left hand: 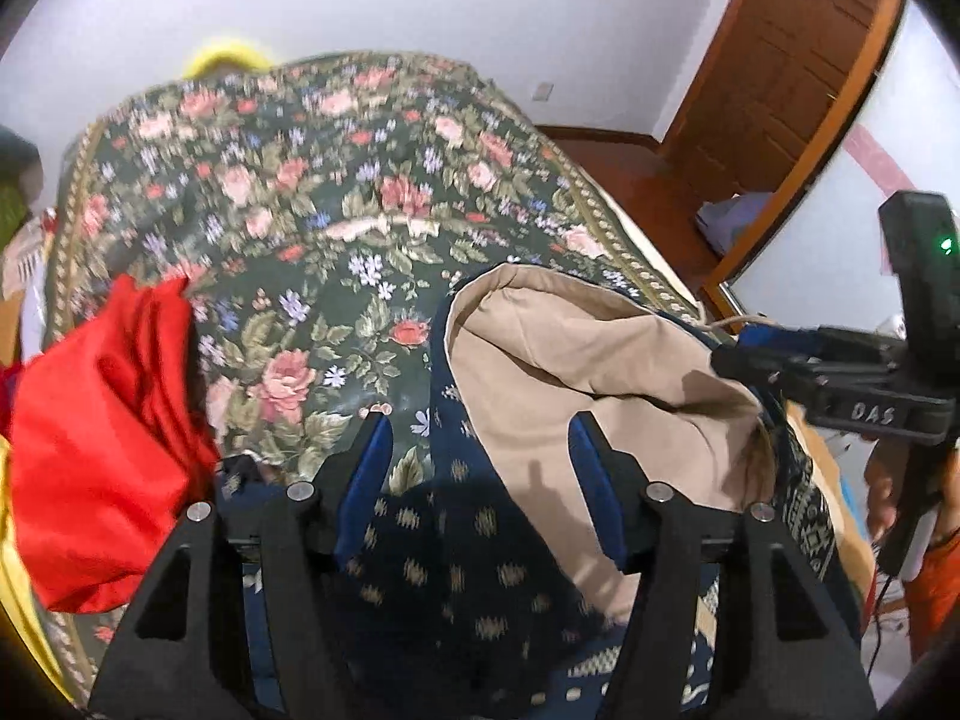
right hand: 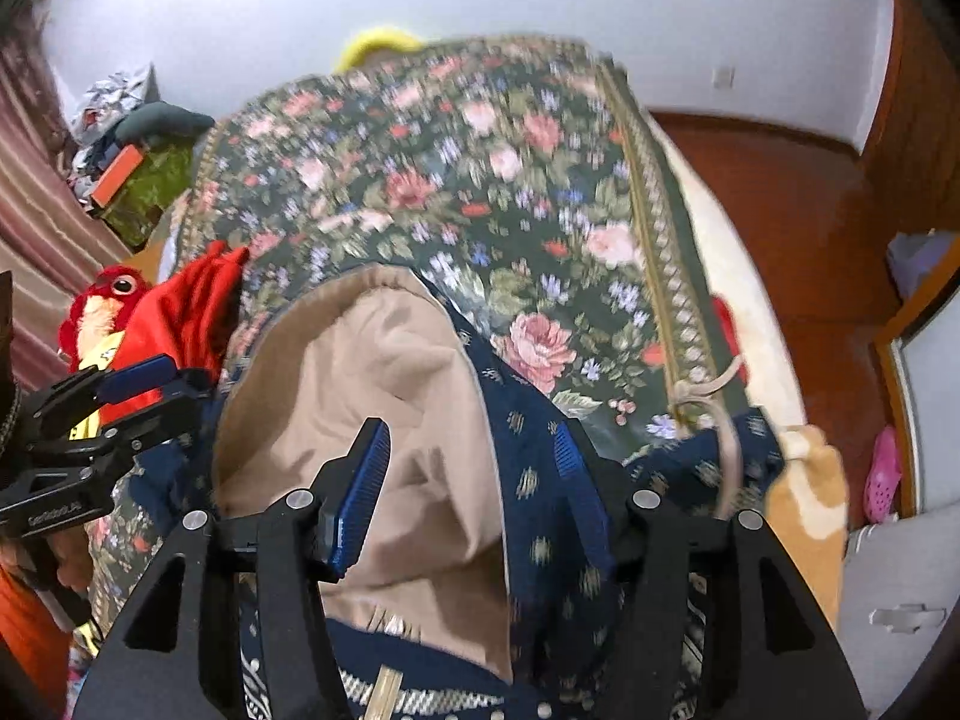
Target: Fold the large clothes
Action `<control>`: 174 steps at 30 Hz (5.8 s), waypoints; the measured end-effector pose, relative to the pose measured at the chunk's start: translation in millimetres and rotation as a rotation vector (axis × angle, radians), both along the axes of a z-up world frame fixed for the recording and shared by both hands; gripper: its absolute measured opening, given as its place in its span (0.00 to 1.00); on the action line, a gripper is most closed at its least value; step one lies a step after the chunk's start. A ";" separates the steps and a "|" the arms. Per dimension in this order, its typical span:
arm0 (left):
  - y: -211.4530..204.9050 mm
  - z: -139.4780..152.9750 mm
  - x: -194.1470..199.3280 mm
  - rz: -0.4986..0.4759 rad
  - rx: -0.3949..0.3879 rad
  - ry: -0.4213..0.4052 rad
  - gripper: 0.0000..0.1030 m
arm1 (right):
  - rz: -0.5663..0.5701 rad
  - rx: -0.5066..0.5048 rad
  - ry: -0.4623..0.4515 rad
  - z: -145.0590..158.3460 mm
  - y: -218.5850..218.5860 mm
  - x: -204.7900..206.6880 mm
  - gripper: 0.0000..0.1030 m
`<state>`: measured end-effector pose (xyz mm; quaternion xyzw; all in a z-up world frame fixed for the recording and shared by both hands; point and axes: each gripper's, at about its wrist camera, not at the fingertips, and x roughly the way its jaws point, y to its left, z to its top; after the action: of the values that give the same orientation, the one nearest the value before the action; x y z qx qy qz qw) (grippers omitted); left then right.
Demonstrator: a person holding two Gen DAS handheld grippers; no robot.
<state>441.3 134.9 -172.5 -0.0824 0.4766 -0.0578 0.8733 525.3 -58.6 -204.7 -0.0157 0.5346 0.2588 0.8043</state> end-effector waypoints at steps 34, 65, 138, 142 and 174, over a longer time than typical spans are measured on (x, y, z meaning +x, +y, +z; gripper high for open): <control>-42.7 49.7 -79.5 -0.172 -0.102 -0.110 0.06 | 0.108 0.115 -0.118 60.8 -28.3 -97.5 0.11; -56.5 -26.8 -235.3 -0.200 0.017 0.044 0.32 | 0.026 0.040 0.043 -15.3 -94.4 -203.8 0.21; 22.6 21.8 -210.9 0.094 0.030 -0.129 0.58 | -0.061 0.096 -0.138 45.5 -105.9 -172.7 0.56; 63.0 10.5 -199.6 0.216 -0.024 -0.105 0.58 | -0.138 0.102 -0.115 38.5 -122.0 -144.0 0.56; 112.3 -106.5 -63.2 0.319 -0.266 0.082 0.58 | -0.273 0.010 0.014 -69.3 -129.0 10.7 0.56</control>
<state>378.1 247.2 -279.0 -0.2738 0.4809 0.0224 0.8327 536.0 -187.6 -274.0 0.0630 0.5362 0.1495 0.8283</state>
